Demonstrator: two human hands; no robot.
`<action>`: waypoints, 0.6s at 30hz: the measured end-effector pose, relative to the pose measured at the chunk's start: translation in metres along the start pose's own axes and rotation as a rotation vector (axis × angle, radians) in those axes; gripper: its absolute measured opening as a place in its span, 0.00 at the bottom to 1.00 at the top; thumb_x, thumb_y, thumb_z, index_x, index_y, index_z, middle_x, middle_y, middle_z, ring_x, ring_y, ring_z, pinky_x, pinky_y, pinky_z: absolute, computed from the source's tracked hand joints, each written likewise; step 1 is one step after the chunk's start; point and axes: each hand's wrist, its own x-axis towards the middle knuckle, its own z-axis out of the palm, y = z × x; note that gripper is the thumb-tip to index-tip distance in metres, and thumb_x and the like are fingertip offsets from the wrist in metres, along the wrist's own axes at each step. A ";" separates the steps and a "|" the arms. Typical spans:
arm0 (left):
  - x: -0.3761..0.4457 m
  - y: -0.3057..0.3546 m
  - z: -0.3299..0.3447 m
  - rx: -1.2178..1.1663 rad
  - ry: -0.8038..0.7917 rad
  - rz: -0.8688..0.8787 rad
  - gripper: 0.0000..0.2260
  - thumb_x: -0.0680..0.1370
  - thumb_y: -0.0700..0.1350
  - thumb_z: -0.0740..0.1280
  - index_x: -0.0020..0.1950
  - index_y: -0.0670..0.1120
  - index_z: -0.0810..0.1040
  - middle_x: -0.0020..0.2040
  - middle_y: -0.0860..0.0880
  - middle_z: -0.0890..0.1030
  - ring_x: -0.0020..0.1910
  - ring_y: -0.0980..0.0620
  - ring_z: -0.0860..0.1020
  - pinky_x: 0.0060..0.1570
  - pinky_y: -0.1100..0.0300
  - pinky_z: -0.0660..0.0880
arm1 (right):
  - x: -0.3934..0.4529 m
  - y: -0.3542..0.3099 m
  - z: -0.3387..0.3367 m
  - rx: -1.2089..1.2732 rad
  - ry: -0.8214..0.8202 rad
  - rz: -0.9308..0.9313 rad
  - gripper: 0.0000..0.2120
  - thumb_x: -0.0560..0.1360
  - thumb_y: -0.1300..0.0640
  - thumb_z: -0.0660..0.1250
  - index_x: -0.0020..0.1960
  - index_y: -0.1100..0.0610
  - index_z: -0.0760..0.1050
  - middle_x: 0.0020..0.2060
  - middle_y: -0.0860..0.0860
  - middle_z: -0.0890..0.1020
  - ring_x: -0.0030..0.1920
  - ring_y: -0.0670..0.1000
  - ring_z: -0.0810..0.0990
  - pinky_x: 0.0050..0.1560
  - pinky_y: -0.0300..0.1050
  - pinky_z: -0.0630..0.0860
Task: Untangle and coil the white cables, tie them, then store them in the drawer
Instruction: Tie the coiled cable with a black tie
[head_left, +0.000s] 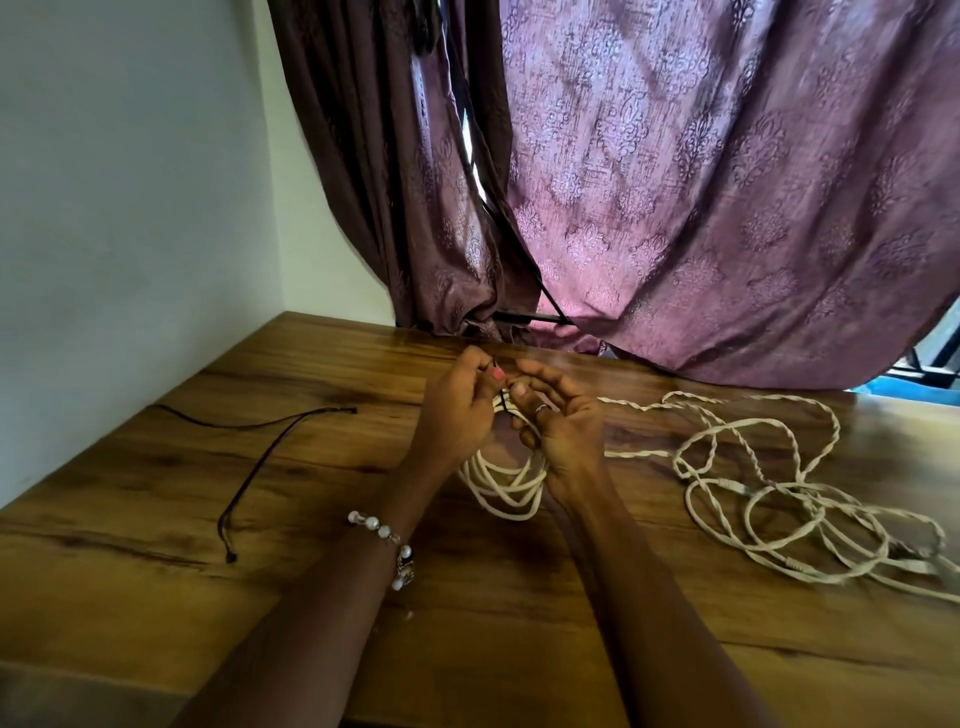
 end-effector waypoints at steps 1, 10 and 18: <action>-0.001 0.000 0.001 0.030 0.019 0.027 0.03 0.79 0.38 0.62 0.48 0.39 0.75 0.35 0.50 0.76 0.34 0.51 0.73 0.33 0.61 0.64 | 0.000 0.000 0.001 -0.031 0.008 -0.043 0.10 0.73 0.70 0.67 0.52 0.61 0.78 0.38 0.51 0.83 0.30 0.43 0.78 0.25 0.33 0.70; -0.005 0.002 0.015 -0.023 0.100 0.051 0.18 0.78 0.49 0.56 0.51 0.35 0.76 0.51 0.39 0.78 0.49 0.47 0.76 0.49 0.56 0.70 | 0.003 -0.004 -0.003 -0.075 0.024 -0.083 0.08 0.75 0.70 0.65 0.48 0.59 0.78 0.34 0.47 0.84 0.35 0.42 0.81 0.32 0.35 0.75; -0.011 0.008 0.013 -0.096 0.078 0.190 0.10 0.81 0.41 0.55 0.46 0.36 0.70 0.35 0.47 0.73 0.33 0.53 0.71 0.33 0.57 0.66 | -0.001 -0.013 -0.010 -0.081 -0.073 -0.090 0.08 0.75 0.69 0.65 0.45 0.58 0.77 0.34 0.46 0.83 0.33 0.42 0.79 0.30 0.34 0.74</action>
